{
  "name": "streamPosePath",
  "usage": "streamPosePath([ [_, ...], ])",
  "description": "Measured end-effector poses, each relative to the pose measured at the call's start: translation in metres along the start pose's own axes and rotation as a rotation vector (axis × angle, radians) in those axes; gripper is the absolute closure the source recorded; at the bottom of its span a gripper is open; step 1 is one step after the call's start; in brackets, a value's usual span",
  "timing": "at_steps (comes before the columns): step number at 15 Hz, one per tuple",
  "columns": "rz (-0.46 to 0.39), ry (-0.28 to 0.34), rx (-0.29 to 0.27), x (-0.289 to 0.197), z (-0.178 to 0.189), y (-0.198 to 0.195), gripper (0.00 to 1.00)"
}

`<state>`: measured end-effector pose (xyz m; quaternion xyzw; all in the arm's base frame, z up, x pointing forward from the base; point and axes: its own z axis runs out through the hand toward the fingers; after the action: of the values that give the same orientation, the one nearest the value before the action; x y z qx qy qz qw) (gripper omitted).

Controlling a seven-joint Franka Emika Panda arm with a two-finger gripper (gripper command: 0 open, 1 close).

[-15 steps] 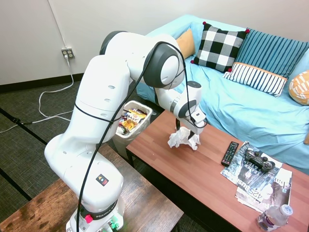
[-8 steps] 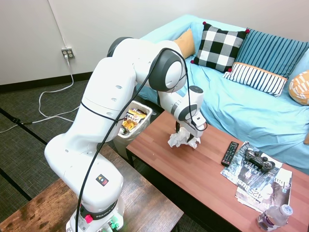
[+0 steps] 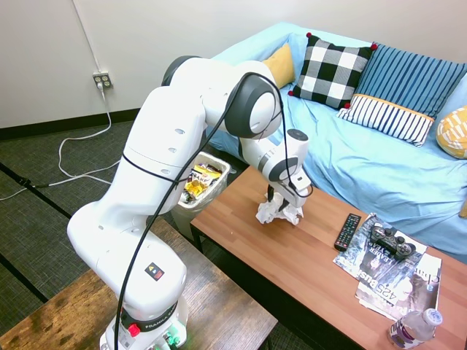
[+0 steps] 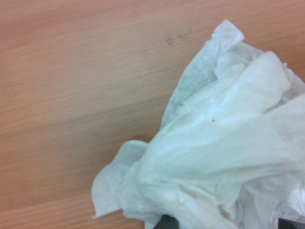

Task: Throw the tissue in the trash bin

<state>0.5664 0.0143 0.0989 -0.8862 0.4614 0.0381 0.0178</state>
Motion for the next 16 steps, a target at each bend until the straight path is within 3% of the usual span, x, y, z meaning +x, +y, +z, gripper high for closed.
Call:
streamPosePath([
  [10, 0.005, -0.043, 0.018, 0.005, -0.012, 0.002, 1.0],
  [14, -0.013, -0.049, 0.04, 0.01, -0.033, 0.004, 1.0],
  [16, -0.04, -0.034, 0.074, 0.002, -0.064, 0.0, 1.0],
])
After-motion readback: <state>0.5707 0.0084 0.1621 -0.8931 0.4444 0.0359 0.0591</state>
